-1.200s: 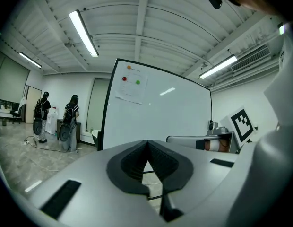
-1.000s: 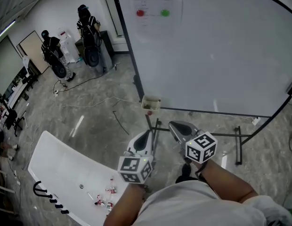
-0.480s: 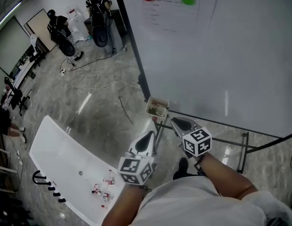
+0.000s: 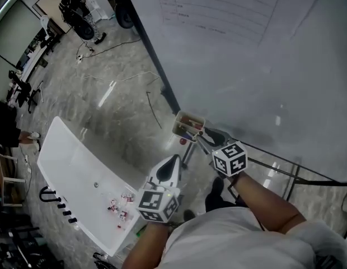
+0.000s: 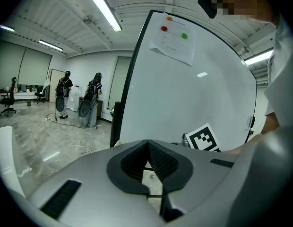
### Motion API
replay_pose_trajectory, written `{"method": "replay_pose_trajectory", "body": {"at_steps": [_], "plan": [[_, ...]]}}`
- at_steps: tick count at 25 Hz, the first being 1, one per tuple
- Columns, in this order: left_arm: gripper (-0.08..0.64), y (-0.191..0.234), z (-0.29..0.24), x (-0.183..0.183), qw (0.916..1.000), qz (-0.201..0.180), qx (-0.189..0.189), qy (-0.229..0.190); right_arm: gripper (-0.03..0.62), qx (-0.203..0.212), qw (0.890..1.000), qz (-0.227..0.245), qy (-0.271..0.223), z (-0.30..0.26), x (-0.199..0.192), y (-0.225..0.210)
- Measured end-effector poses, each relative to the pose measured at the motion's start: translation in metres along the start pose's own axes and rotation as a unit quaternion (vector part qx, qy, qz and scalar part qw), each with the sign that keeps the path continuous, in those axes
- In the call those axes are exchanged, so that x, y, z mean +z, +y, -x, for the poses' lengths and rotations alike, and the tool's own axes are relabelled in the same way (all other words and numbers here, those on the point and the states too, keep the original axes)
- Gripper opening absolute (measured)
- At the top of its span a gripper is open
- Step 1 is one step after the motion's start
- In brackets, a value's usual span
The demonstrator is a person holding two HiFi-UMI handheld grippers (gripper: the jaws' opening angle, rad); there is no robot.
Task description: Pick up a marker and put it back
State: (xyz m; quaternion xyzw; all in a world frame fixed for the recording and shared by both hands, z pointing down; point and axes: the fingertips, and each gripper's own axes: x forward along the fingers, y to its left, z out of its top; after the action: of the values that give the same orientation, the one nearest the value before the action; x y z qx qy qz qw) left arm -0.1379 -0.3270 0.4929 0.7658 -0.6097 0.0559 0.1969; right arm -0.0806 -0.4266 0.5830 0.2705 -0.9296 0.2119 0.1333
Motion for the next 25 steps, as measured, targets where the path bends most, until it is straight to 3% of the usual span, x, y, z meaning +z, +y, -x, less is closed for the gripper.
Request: {"method": "replay_pose_trajectory", "body": {"at_steps": [5, 7, 10, 18, 25], "plan": [[0.0, 0.015, -0.009, -0.013, 0.9996, 0.019, 0.017, 0.012, 0.138, 0.006, 0.999, 0.039, 0.02, -0.02, -0.01, 0.0], [0.0, 0.018, -0.009, -0.016, 0.9993, 0.03, 0.016, 0.017, 0.064, -0.002, 0.998, 0.053, 0.02, -0.021, -0.009, -0.001], [0.0, 0.016, -0.002, -0.014, 0.9992, 0.034, 0.012, 0.016, 0.064, -0.013, 0.997, 0.079, 0.01, -0.014, 0.002, 0.004], [0.0, 0.009, 0.037, -0.001, 0.9997, 0.008, -0.016, -0.018, 0.064, -0.035, 0.991, 0.107, -0.073, 0.04, 0.057, 0.045], [0.0, -0.002, 0.099, 0.029, 0.9951, -0.019, -0.055, -0.08, 0.064, -0.047, 0.979, 0.13, -0.152, 0.114, 0.105, 0.127]]}}
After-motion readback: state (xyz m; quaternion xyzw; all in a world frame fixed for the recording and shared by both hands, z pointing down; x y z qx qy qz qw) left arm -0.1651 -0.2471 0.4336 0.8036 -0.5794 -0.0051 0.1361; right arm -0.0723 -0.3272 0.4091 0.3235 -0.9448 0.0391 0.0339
